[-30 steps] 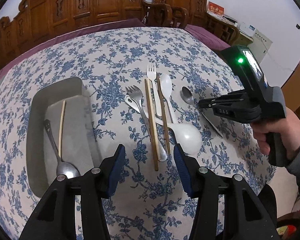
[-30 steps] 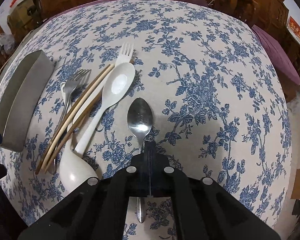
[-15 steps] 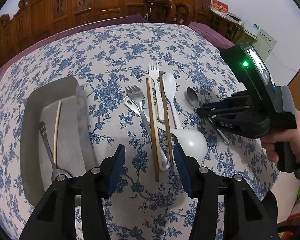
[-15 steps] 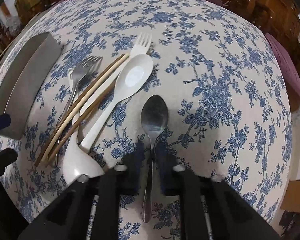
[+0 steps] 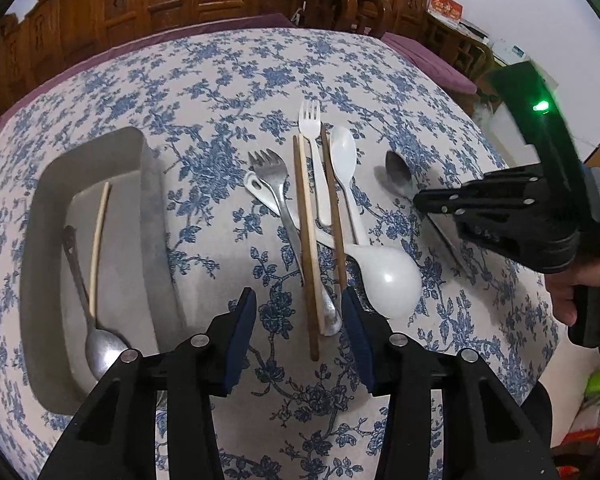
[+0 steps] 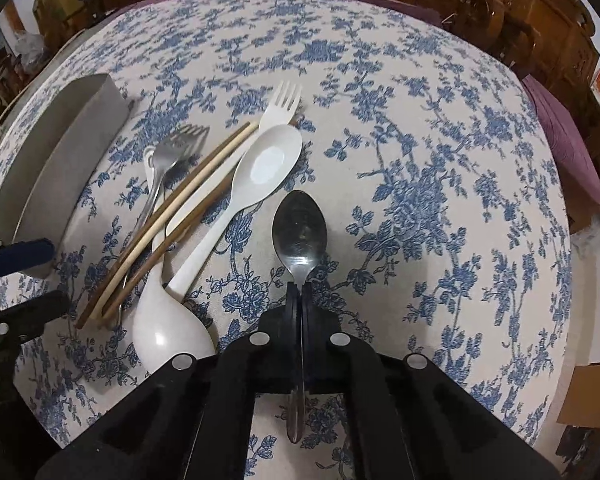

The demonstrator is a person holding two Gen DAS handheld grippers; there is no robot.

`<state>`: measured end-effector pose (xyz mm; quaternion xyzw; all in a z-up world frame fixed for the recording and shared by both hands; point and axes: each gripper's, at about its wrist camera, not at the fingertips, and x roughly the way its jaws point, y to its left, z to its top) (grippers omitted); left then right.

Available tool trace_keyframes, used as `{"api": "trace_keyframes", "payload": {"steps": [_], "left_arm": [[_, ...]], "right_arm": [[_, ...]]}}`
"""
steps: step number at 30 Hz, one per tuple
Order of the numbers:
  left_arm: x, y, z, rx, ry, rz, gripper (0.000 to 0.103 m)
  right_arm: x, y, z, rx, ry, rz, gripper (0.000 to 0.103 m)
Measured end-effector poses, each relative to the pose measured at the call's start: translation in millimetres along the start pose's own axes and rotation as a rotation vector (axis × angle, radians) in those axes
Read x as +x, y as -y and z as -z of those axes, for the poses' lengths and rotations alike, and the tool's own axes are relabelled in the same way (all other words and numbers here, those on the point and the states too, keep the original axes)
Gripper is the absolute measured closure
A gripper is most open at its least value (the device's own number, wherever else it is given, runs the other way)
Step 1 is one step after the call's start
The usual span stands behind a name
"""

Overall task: Organize utensils
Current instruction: 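Lift the steel spoon out of the pile with the right tool, then grasp a dark wooden chopstick with the left tool while the right tool holds the spoon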

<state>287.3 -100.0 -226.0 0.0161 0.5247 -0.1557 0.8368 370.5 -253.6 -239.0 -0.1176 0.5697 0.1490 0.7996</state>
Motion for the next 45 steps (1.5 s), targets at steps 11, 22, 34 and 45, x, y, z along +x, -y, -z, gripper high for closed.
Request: {"api": "trace_keyframes", "payload": {"steps": [11, 22, 34, 45], "left_arm": [[29.1, 2.1, -1.6, 0.011, -0.077, 0.004, 0.089], [39.9, 0.7, -5.9, 0.024, -0.1, -0.008, 0.089], [38.2, -0.2, -5.7, 0.044, -0.09, -0.006, 0.099], [-13.5, -19.6, -3.3, 0.011, 0.013, 0.004, 0.099]], "right_arm": [[-21.4, 3.2, 5.2, 0.01, 0.057, -0.037, 0.1], [-27.8, -4.6, 9.5, 0.0, 0.074, -0.057, 0.1], [-41.4, -13.0, 14.5, 0.003, 0.092, -0.067, 0.1], [-70.0, -35.6, 3.2, 0.0, 0.144, -0.077, 0.1]]}}
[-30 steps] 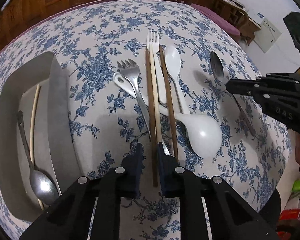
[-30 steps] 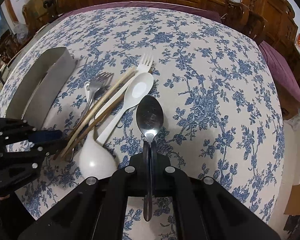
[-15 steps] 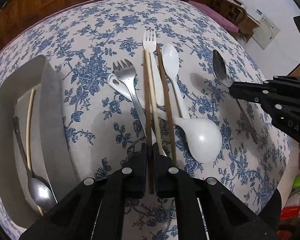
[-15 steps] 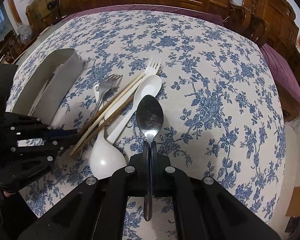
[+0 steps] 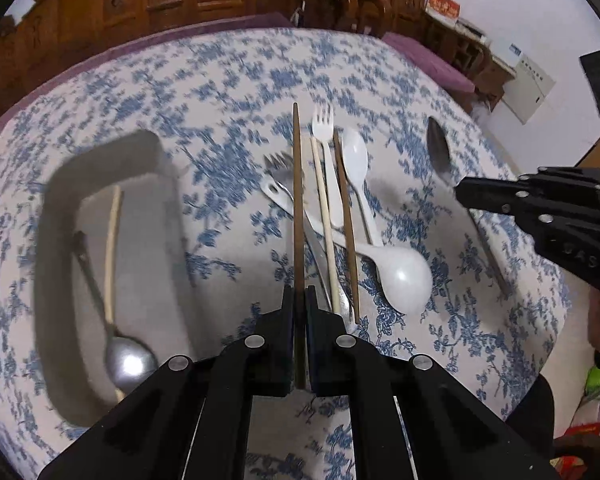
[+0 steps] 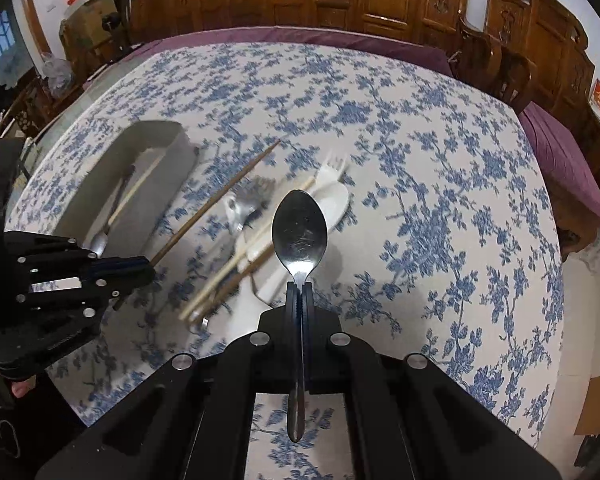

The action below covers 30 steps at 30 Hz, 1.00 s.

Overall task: Organize utensils
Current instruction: 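Grasp a dark wooden chopstick with the left tool while the right tool holds the spoon, then carry the dark chopstick into the tray and open the left tool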

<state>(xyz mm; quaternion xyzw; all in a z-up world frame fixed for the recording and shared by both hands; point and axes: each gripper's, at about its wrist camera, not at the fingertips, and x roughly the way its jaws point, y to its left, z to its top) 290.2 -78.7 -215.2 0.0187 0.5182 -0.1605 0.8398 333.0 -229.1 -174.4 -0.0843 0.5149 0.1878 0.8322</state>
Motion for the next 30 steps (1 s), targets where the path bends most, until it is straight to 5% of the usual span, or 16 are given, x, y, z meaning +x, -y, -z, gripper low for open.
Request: {"api": "trace_keyframes", "payload": {"steps": [12, 30], "left_arm": [[-62.2, -48.1, 13.0, -0.049, 0.087, -0.018, 0.099], [-52.4, -109.4, 31.7, -0.142, 0.048, -0.052, 0.098]], "right_arm": [[-14.6, -47.8, -32.6, -0.037, 0.054, -0.041, 0.1], [-9.4, -116.5, -74.3, -0.128, 0.071, -0.084, 0.1]]}}
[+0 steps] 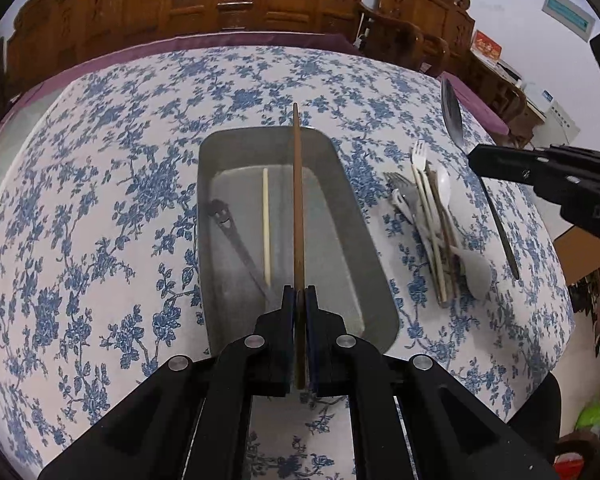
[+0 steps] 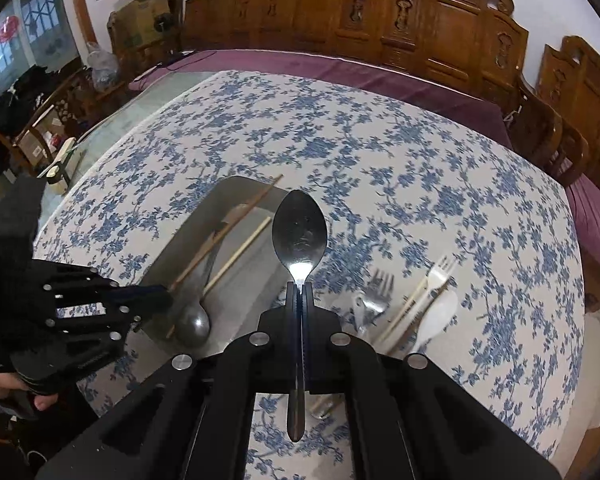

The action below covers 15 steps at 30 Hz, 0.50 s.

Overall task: Organize utensils
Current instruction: 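Carry the dark chopstick into the tray and open the left tool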

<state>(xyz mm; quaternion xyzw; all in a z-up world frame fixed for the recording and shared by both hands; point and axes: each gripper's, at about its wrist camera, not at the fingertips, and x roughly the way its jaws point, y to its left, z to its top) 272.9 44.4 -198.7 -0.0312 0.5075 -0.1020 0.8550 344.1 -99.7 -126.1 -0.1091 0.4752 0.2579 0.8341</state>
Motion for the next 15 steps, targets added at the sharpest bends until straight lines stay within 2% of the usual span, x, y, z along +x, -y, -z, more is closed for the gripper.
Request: {"api": "trace_keyframes", "payload": {"steps": [15], "left_arm": [[12.2, -12.5, 0.5, -0.022, -0.028, 0.015, 0.098]], "right_arm": [[13.8, -26.6, -12.3, -0.032, -0.013, -0.017, 0.1]]}}
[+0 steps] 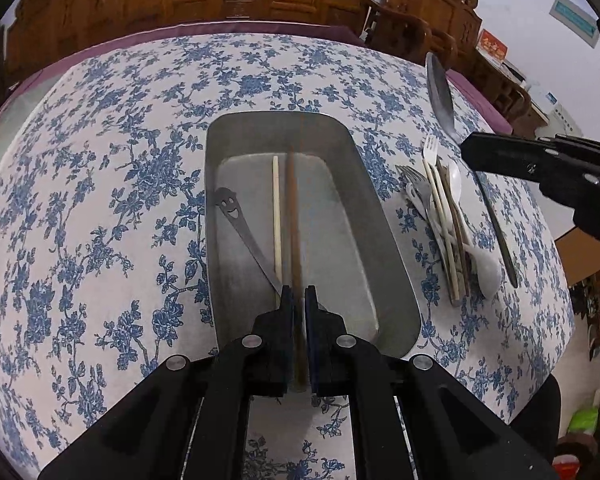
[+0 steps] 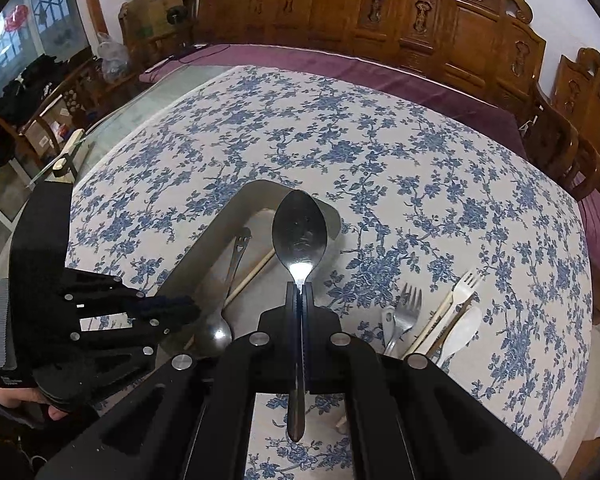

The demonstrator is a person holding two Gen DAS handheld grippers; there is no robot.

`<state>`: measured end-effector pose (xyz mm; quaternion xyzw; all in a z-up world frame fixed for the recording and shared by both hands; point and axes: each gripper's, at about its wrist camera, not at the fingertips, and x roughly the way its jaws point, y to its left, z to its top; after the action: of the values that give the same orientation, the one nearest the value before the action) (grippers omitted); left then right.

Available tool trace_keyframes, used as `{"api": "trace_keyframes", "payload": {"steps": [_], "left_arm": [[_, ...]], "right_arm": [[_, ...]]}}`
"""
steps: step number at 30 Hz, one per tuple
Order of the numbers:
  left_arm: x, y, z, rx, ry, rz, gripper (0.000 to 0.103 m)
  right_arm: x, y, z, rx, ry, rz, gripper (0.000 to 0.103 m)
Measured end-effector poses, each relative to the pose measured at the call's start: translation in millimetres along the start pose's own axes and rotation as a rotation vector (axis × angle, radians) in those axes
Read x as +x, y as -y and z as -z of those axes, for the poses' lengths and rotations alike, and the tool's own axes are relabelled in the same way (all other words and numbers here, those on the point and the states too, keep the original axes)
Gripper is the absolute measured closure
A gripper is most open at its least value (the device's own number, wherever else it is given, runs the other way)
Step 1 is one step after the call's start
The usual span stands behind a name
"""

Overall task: Organize utensils
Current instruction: 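Carry the dark chopstick into the tray and open the left tool, then lower the steel spoon into the tray and open the right tool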

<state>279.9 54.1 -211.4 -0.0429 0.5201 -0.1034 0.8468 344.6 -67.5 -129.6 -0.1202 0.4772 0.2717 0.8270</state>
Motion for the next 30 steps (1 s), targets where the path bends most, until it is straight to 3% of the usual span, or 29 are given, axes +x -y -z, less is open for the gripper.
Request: {"api": "trace_keyframes", "payload": {"steps": [3, 7, 20, 30], "left_arm": [[-2.5, -0.7, 0.1, 0.002, 0.006, 0.0, 0.098], [-13.8, -7.1, -1.0, -0.01, 0.041, -0.002, 0.085], [-47.4, -49.7, -6.8, -0.068, 0.114, -0.066, 0.085], [-52.4, -56.2, -4.5, -0.07, 0.125, -0.079, 0.085]], "right_arm": [[3.0, -2.5, -1.7, -0.002, -0.002, -0.004, 0.1], [8.8, -6.9, -6.2, 0.0, -0.002, -0.016, 0.1], [39.8, -33.0, -25.0, 0.047, 0.021, -0.102, 0.1], [74.9, -35.9, -7.8, 0.101, -0.008, -0.097, 0.1]]}}
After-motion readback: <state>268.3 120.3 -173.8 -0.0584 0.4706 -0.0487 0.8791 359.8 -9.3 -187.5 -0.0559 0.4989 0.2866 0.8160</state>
